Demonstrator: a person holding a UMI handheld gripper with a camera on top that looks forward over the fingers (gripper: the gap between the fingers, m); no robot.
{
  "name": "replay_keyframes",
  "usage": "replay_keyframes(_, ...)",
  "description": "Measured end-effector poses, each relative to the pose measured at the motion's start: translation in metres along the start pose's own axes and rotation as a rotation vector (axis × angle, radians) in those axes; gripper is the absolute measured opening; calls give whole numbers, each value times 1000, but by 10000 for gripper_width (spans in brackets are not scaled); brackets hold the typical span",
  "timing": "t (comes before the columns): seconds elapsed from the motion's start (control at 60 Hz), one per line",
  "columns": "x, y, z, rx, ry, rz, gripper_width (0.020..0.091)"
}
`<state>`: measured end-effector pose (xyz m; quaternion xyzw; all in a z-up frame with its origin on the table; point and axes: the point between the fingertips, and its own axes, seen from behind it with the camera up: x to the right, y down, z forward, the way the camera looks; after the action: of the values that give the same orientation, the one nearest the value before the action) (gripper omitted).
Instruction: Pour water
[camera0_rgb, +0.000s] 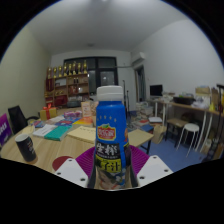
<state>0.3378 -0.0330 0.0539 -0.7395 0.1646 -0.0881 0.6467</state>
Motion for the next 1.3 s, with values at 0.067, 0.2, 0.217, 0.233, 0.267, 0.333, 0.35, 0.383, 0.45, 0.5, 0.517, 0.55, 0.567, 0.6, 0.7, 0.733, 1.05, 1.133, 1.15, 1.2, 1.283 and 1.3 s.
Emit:
replay_keyframes(0.067,-7,-24,-9,47,-9,-133,489)
replay_keyframes(0.2,-61,-90,-21,177,2,-627,488)
replay_keyframes(0.217,-68,-99,-23,193,7,-699,489)
replay_keyframes(0.233,-76,-107,-24,209,15,-771,489)
replay_keyframes(0.267,-85,-130,-23,237,15,-921,488)
replay_keyframes(0.333,-126,-140,-22,297,48,-1196,486)
replay_keyframes(0.35,-134,-142,-21,307,52,-1271,490)
replay_keyframes(0.383,-145,-150,-17,327,54,-1415,486)
replay_keyframes(0.45,-174,-154,-10,368,100,-1665,485)
replay_keyframes(0.5,-190,-155,-6,391,140,-1825,487)
replay_keyframes(0.517,-192,-160,-4,398,144,-1872,493)
replay_keyframes(0.55,-199,-159,-4,407,170,-1952,491)
replay_keyframes(0.567,-202,-158,-3,407,178,-1995,491)
replay_keyframes(0.6,-204,-159,-2,411,179,-2077,490)
replay_keyframes(0.7,-226,-151,1,425,181,-2238,486)
replay_keyframes(0.733,-227,-148,-1,425,171,-2271,490)
replay_keyframes(1.05,-241,-154,6,438,172,-2322,491)
replay_keyframes(1.133,-237,-168,1,447,115,-2040,489)
replay_keyframes(1.15,-235,-171,-2,442,96,-1932,492)
replay_keyframes(1.2,-228,-171,-7,401,8,-1552,487)
replay_keyframes(1.283,-219,-146,-16,291,-185,-902,487)
replay_keyframes(1.3,-219,-140,-18,270,-223,-786,489)
